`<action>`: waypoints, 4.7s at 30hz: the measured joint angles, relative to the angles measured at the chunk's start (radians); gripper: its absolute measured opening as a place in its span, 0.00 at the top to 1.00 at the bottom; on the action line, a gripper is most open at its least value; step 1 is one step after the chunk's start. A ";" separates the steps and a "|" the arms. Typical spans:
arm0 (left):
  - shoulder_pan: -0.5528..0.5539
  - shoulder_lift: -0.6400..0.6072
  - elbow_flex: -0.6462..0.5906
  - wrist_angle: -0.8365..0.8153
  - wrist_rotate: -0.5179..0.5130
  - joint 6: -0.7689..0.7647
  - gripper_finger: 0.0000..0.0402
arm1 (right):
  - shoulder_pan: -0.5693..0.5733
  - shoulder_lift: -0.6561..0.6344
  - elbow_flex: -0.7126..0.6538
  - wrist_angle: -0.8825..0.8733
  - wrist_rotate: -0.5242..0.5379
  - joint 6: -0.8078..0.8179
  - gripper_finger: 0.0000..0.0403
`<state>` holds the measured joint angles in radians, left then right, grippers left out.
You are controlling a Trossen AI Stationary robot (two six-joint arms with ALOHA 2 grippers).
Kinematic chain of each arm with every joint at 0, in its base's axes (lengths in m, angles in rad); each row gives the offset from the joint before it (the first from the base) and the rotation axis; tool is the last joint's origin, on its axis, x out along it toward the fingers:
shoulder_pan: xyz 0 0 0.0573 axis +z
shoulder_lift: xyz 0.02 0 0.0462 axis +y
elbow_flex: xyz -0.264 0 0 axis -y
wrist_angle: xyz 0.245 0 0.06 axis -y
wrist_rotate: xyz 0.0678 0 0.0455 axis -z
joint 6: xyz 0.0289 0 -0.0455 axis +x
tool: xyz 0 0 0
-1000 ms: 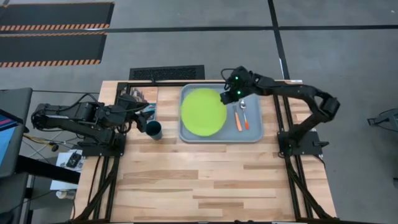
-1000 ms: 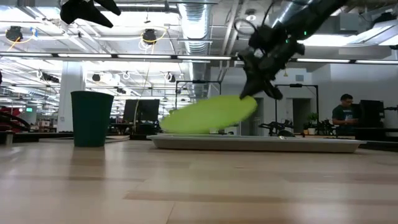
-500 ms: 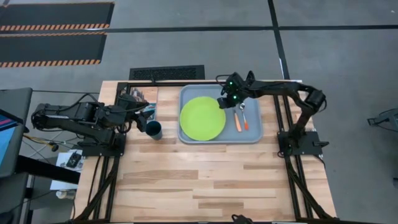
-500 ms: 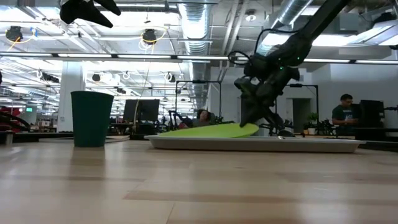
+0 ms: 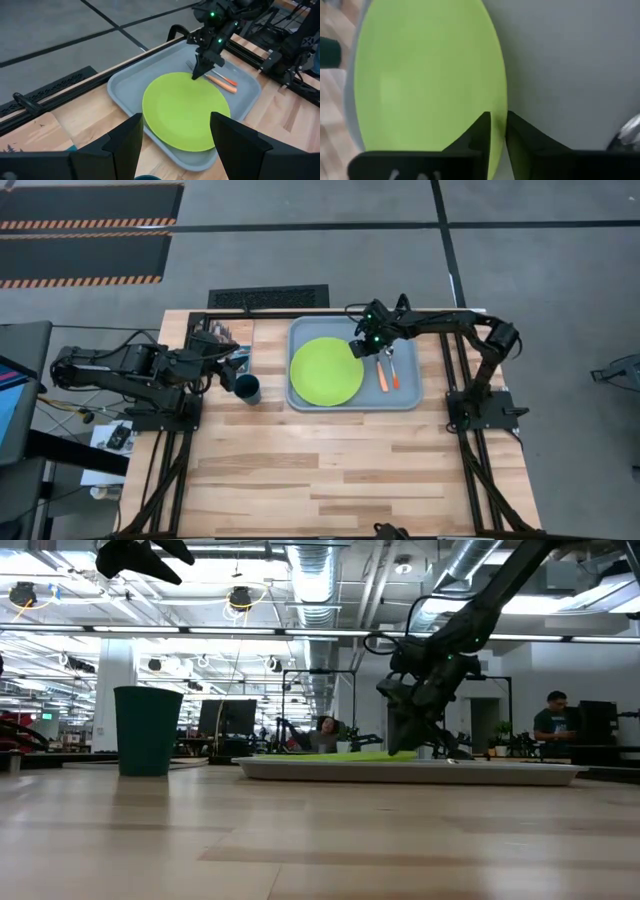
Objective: Pick and place plate/cup/fork/spoon on tray
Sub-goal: Put the green plate on the gray tray to the left of the light orange fork, then put the blue cup on the gray tray to the top left of the green plate
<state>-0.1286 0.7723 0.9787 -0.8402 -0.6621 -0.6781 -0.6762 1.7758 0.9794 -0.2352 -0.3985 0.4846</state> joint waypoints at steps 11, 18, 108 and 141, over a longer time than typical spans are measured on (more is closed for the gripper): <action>0.000 0.000 0.000 -0.007 0.009 0.001 0.46 | -0.019 -0.074 0.000 -0.032 0.002 -0.017 0.64; 0.008 0.029 0.000 -0.094 0.012 -0.012 0.46 | -0.013 -0.197 0.000 -0.082 -0.056 -0.012 0.60; 0.011 -0.034 0.000 -0.175 -0.008 -0.051 0.46 | 0.592 0.516 1.211 -0.381 0.461 -1.023 0.99; 0.011 -0.033 0.000 -0.202 -0.039 -0.041 0.46 | 0.219 0.542 1.203 -0.722 0.421 -1.148 1.00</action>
<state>-0.1181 0.7391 0.9787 -1.0419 -0.7013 -0.7196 -0.4568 2.3181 2.1828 -0.9571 0.0223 -0.6632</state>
